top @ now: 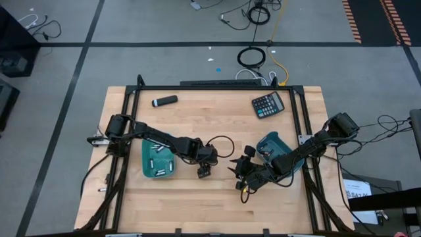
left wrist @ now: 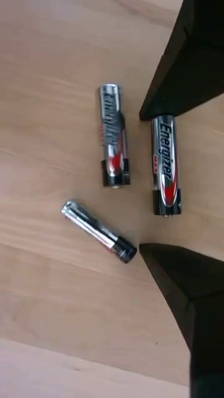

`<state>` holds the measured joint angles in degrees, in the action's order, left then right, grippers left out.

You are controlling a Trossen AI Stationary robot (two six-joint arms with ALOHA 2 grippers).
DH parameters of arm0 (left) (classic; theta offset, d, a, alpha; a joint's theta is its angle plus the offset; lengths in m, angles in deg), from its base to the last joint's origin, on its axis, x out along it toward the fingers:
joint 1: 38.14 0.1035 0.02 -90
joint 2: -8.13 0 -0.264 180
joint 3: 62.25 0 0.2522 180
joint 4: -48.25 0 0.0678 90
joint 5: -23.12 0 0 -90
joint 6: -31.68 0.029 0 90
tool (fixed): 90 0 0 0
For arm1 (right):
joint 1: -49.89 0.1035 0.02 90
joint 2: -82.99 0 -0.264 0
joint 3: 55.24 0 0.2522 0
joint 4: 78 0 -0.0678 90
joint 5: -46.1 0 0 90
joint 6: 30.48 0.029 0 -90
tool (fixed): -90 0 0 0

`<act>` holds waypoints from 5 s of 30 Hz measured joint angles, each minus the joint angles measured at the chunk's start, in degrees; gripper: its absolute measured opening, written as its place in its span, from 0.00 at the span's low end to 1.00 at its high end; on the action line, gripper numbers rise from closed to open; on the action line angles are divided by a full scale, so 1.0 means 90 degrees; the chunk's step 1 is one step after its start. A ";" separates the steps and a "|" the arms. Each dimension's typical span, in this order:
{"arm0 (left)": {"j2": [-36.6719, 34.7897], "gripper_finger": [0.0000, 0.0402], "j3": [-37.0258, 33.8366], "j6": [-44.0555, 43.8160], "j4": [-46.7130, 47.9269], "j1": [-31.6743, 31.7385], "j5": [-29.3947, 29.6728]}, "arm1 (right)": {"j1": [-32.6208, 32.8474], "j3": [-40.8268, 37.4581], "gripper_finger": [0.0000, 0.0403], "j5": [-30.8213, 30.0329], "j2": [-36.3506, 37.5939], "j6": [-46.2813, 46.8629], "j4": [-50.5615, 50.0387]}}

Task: Sort batteries
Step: Put the silver battery into the light blue bin

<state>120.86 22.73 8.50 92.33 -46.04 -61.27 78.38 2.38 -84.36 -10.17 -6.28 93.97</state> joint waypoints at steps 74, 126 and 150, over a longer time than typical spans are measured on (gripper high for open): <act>-0.0562 0.81 0.1730 -0.0881 0.6630 -0.1215 0.1051 | 0.0015 -0.0005 0.33 0.0161 -0.0410 0.0090 0.0340; -0.3240 0.81 -0.3080 0.1176 -0.2882 -0.1166 0.2425 | -0.3167 0.1739 0.29 0.4527 -0.1113 0.0624 -0.4933; -0.3240 0.81 -0.3487 0.1288 -0.4011 -0.1307 0.2598 | -0.3033 0.1700 0.06 0.4450 -0.1120 -0.0768 -0.2673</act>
<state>91.70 -8.66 20.10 56.23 -57.80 -37.89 51.08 17.68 -44.31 -20.25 -13.19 69.92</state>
